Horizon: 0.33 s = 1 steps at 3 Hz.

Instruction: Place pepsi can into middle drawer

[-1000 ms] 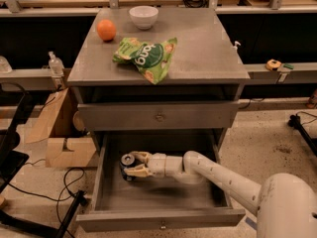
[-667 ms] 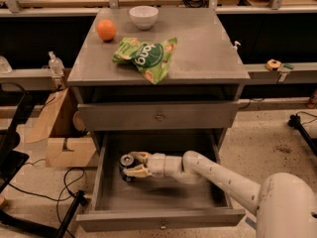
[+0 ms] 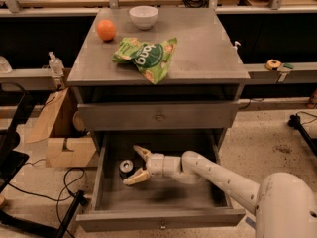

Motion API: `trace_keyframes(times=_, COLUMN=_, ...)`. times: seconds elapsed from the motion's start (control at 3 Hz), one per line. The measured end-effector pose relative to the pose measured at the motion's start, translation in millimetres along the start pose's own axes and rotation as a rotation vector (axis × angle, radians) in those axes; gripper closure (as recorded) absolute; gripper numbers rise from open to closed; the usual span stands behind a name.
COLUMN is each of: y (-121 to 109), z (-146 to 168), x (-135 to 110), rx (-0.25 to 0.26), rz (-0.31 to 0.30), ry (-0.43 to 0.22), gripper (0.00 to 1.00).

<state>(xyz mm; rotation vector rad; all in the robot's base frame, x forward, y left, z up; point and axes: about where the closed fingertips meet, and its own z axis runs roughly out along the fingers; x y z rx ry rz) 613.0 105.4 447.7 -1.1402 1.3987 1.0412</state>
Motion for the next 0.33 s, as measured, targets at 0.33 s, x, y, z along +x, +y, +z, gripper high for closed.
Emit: trace_keyframes(times=0.33, y=0.0, z=0.0, x=0.0, rx=0.000, rz=0.000, ry=0.000, gripper=0.00)
